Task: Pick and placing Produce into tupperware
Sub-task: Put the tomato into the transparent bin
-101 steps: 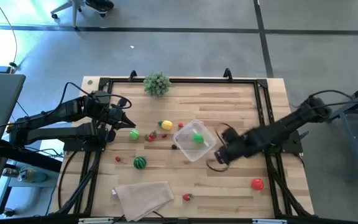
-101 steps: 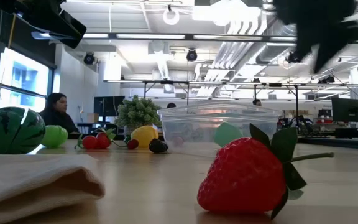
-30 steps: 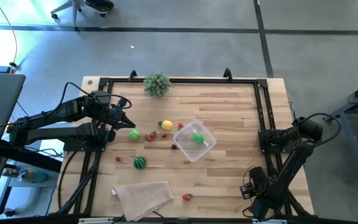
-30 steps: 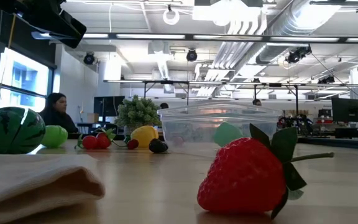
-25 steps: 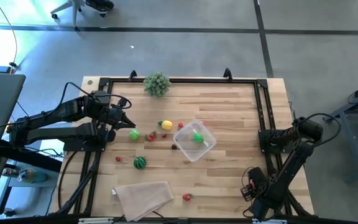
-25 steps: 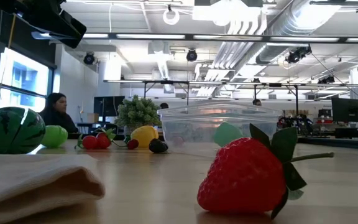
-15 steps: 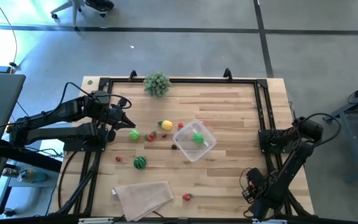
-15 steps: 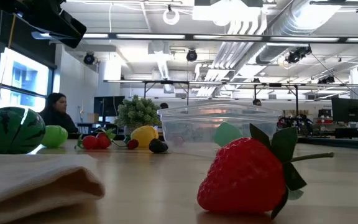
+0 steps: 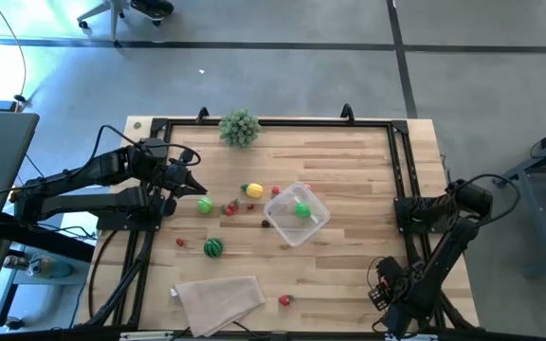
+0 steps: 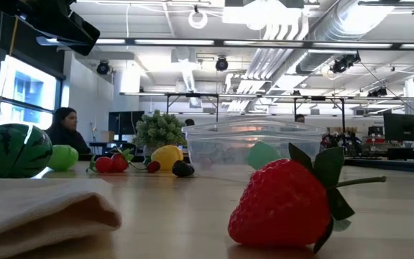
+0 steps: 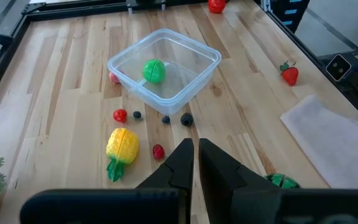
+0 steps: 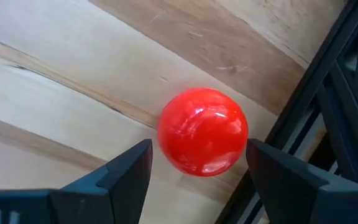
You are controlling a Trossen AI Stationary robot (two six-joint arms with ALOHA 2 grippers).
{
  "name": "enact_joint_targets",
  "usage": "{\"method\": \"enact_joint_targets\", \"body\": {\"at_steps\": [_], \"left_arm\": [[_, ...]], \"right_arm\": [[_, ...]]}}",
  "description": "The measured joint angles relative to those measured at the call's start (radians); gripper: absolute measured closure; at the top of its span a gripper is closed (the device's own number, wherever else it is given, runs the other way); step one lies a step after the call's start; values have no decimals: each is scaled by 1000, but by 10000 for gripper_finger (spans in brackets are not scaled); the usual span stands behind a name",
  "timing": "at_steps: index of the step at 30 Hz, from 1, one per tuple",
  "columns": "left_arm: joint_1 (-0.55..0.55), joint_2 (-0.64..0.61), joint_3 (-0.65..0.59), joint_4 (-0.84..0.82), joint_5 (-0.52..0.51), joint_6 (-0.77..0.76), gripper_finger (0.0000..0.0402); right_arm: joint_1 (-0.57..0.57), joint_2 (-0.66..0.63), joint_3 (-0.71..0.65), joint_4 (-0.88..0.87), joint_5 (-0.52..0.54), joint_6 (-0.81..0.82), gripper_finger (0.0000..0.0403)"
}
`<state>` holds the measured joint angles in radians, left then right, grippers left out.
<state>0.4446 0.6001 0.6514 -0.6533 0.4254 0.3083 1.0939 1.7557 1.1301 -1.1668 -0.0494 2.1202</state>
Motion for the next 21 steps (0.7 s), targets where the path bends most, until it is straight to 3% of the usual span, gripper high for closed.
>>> {"method": "enact_joint_targets", "body": {"at_steps": [21], "left_arm": [[0,0,0,0,0,0,385]], "right_arm": [[-28,34,0,41,31,-6,150]]}}
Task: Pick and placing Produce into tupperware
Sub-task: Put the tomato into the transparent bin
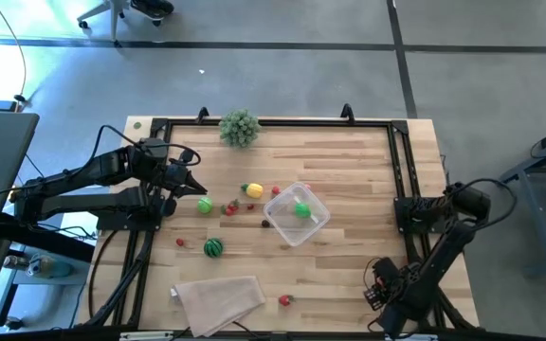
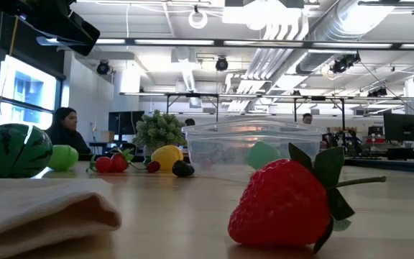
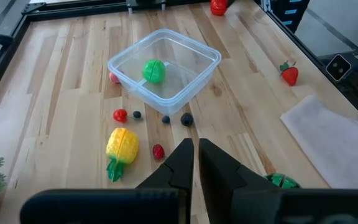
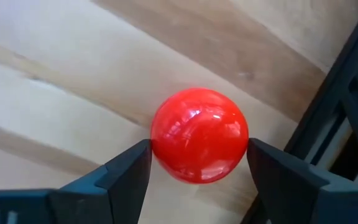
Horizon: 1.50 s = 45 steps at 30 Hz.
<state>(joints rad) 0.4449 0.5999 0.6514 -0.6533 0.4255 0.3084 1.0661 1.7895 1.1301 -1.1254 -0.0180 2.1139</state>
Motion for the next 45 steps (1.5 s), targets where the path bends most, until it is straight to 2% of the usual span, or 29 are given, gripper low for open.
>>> {"method": "enact_joint_targets", "body": {"at_steps": [11,24,34,45], "left_arm": [[0,0,0,0,0,0,385],[0,0,0,0,0,0,385],[0,0,0,0,0,0,385],[0,0,0,0,0,0,385]], "right_arm": [[-126,3,0,14,96,-166,150],[-361,4,0,105,272,-501,150],[-393,-42,0,149,384,-536,150],[-390,-49,0,144,388,-527,150]]}}
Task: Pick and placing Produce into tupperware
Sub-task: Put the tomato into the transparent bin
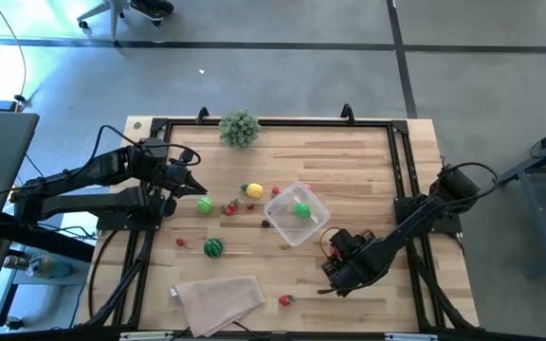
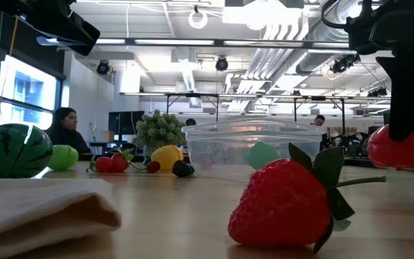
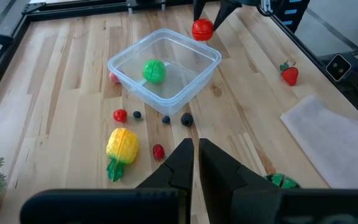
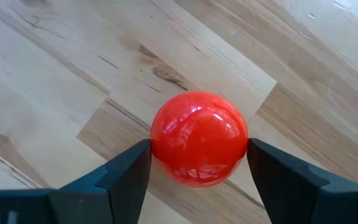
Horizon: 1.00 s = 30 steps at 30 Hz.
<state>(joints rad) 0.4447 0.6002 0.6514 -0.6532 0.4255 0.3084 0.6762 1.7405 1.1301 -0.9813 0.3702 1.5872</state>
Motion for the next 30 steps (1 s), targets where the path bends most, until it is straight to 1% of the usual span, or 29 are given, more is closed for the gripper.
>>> {"method": "enact_joint_targets", "body": {"at_steps": [30], "left_arm": [[0,0,0,0,0,0,385]], "right_arm": [[-2,55,0,47,5,-39,150]]}}
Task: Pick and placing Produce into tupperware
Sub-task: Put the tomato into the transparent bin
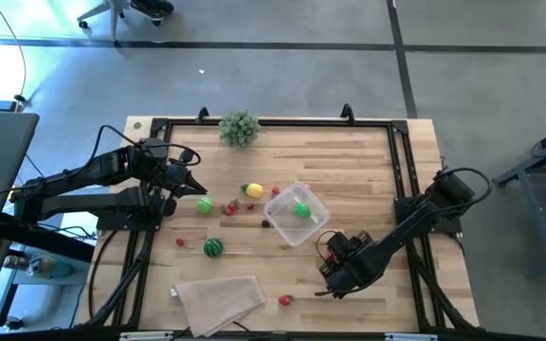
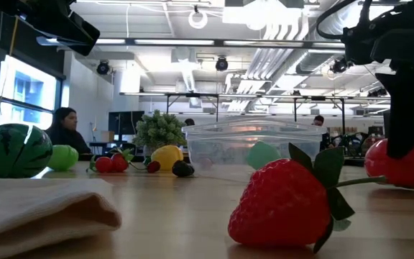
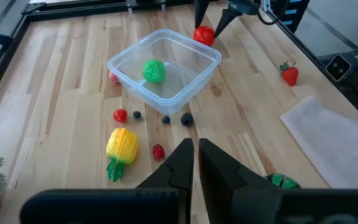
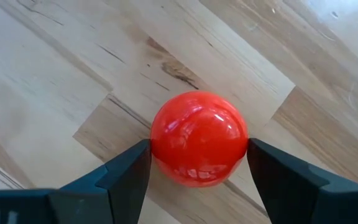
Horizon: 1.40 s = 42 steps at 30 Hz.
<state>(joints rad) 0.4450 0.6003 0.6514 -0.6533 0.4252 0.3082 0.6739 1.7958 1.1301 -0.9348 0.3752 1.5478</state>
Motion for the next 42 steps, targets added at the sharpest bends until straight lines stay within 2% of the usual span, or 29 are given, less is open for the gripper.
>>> {"method": "enact_joint_targets", "body": {"at_steps": [11,22,28,42], "left_arm": [[0,0,0,0,0,0,385],[0,0,0,0,0,0,385],[0,0,0,0,0,0,385],[0,0,0,0,0,0,385]], "right_arm": [[0,0,0,13,-2,22,146],[3,0,0,0,12,49,60],[29,0,0,9,101,53,30],[58,51,0,22,142,115,21]]}}
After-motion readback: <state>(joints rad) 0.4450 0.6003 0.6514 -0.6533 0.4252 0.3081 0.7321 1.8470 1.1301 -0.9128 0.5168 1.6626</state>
